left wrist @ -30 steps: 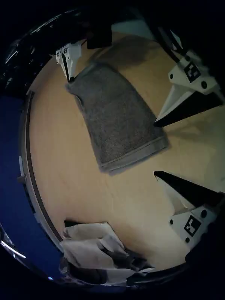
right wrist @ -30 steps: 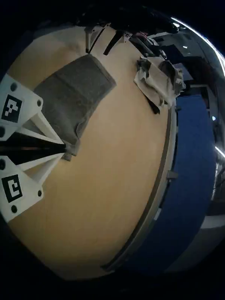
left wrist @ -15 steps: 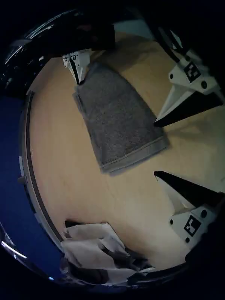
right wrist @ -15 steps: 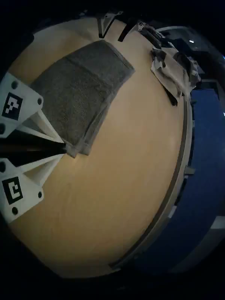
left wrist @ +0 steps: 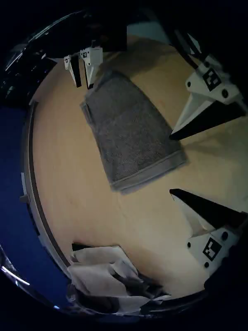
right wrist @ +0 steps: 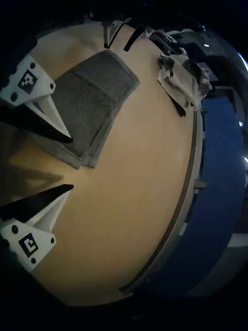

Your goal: Fold towel

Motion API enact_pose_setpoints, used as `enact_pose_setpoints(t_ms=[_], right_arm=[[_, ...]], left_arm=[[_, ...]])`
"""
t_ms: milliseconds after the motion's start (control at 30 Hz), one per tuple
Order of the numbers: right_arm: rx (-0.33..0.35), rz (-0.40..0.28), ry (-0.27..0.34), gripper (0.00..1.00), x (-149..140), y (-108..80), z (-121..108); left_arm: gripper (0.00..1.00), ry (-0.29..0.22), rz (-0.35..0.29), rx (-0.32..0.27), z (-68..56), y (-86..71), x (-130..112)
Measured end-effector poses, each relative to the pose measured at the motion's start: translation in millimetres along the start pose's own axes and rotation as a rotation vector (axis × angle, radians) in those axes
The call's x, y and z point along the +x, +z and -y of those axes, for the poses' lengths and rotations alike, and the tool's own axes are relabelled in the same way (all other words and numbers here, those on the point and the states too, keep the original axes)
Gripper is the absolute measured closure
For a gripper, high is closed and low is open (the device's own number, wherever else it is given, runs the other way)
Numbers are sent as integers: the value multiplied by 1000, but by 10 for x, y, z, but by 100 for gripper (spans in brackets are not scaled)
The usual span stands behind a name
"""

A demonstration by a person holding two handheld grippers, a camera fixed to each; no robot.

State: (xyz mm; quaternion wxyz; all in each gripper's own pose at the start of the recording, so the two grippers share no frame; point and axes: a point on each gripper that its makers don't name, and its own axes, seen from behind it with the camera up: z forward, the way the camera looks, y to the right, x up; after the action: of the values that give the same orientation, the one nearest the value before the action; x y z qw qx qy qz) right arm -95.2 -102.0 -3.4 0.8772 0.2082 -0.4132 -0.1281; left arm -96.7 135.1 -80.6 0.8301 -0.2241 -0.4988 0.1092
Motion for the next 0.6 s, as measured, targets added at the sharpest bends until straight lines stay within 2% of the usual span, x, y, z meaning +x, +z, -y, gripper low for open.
enact_pose_setpoints(t_ms=[167, 300, 467, 600], right_arm=[[5, -28, 12, 23, 13, -114, 35], [36, -45, 13, 21, -45, -252, 195], [29, -15, -18, 21, -302, -339, 307], [26, 15, -29, 20, -496, -310, 330]], left_arm=[[13, 3, -5, 1, 5, -4, 7], [13, 1, -7, 1, -1, -8, 9], [13, 1, -12, -1, -16, -22, 25], [13, 5, -13, 0, -27, -26, 26]])
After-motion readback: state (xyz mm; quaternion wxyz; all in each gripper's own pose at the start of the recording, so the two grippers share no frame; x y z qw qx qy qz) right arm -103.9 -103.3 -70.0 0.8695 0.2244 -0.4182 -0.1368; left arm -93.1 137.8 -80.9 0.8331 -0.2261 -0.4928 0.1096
